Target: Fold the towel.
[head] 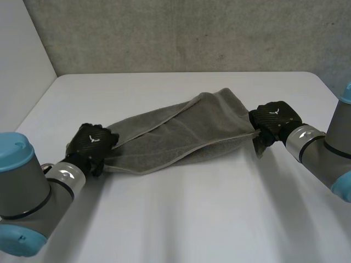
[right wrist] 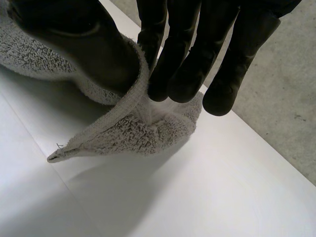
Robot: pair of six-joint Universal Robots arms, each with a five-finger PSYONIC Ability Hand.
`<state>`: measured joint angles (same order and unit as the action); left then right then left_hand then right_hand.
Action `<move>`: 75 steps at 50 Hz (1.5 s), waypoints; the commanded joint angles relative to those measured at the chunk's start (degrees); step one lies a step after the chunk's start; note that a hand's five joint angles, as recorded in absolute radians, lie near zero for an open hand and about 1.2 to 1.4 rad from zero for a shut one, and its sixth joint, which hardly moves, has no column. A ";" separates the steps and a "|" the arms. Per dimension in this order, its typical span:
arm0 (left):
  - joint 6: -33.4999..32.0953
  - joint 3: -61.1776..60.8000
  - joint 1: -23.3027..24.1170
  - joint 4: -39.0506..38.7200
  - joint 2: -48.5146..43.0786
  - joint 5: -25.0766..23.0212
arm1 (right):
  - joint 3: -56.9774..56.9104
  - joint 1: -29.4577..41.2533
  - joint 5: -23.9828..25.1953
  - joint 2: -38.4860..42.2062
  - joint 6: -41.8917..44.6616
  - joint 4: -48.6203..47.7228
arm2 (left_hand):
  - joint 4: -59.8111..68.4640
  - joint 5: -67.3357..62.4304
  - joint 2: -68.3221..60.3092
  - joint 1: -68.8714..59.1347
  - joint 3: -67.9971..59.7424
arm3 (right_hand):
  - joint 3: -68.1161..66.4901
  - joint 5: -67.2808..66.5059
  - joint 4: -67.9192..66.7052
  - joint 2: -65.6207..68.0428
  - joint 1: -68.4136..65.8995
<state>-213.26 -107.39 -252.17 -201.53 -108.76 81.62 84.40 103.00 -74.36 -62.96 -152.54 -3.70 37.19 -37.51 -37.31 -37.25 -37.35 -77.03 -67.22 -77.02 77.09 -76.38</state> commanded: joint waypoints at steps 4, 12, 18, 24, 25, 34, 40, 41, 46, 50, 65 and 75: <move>-0.57 0.25 0.98 -0.44 -1.01 0.91 | -0.03 -0.87 -0.43 0.12 0.32 -0.07 | 29.77 -19.45 -29.65 -29.71 -29.61 | -2.97 -2.78 -2.98 2.91 -3.62; -3.56 1.75 0.01 0.00 0.64 1.26 | -1.17 -2.10 -0.96 -4.43 1.19 0.54 | 42.81 -32.49 -42.69 -42.75 -42.65 | -2.97 -2.78 -2.98 2.91 -3.62; -1.29 4.55 -0.52 -0.26 13.02 1.26 | -2.48 -3.07 -0.70 -15.41 4.09 1.33 | 42.81 -32.49 -42.69 -42.75 -42.65 | -2.97 -2.78 -2.98 2.91 -3.62; 5.23 8.61 -1.04 0.44 21.57 1.00 | -6.09 -3.95 -0.08 -22.56 4.71 7.22 | 42.81 -32.49 -42.69 -42.75 -42.65 | -2.97 -2.78 -2.98 2.91 -3.62; 6.88 9.74 -1.31 1.48 23.58 0.83 | -7.83 -4.47 0.35 -24.30 4.80 10.53 | 42.81 -32.49 -42.69 -42.75 -42.65 | -2.97 -2.78 -2.98 2.91 -3.62; 8.13 15.54 -5.17 11.67 27.47 0.30 | -16.54 -7.98 3.52 -28.71 7.87 22.77 | 42.81 -32.49 -42.69 -42.75 -42.65 | -2.97 -2.78 -2.98 2.91 -3.62; 7.51 17.74 -5.17 13.27 19.59 0.21 | -19.88 -8.96 4.05 -23.20 9.71 25.50 | 42.81 -32.49 -42.69 -42.75 -42.65 | -2.97 -2.78 -2.98 2.91 -3.62; 7.51 17.75 -5.18 13.27 19.55 0.21 | -19.89 -8.96 4.05 -23.17 9.72 25.50 | 42.81 -32.49 -42.69 -42.75 -42.65 | -2.97 -2.78 -2.98 2.91 -3.62; 5.40 21.53 -5.09 13.45 8.57 0.21 | -22.70 -7.20 2.38 -15.09 14.91 25.85 | 42.81 -32.49 -42.69 -42.75 -42.65 | -2.97 -2.78 -2.98 2.91 -3.62; 1.03 28.70 -4.91 13.27 -3.78 0.82 | -25.59 -4.31 0.45 -6.42 17.54 25.15 | 42.81 -32.49 -42.69 -42.75 -42.65 | -2.97 -2.78 -2.98 2.91 -3.62; -0.57 49.65 -2.71 -4.57 -12.44 0.56 | -35.89 0.10 -7.82 5.74 18.33 -15.72 | 42.81 -32.49 -42.69 -42.75 -42.65 | -2.97 -2.78 -2.98 2.91 -3.62; 23.59 47.28 -3.50 -9.42 -3.65 0.03 | -28.69 0.27 -7.47 -4.10 10.88 -21.90 | 42.81 -32.49 -42.69 -42.75 -42.65 | -2.97 -2.78 -2.98 2.91 -3.62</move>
<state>-207.07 -57.69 -254.68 -210.51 -118.08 82.19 50.44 103.17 -82.34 -59.70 -135.30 -26.51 87.37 -87.54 -87.16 -84.14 -88.75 -77.25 -68.09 -77.26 77.47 -76.38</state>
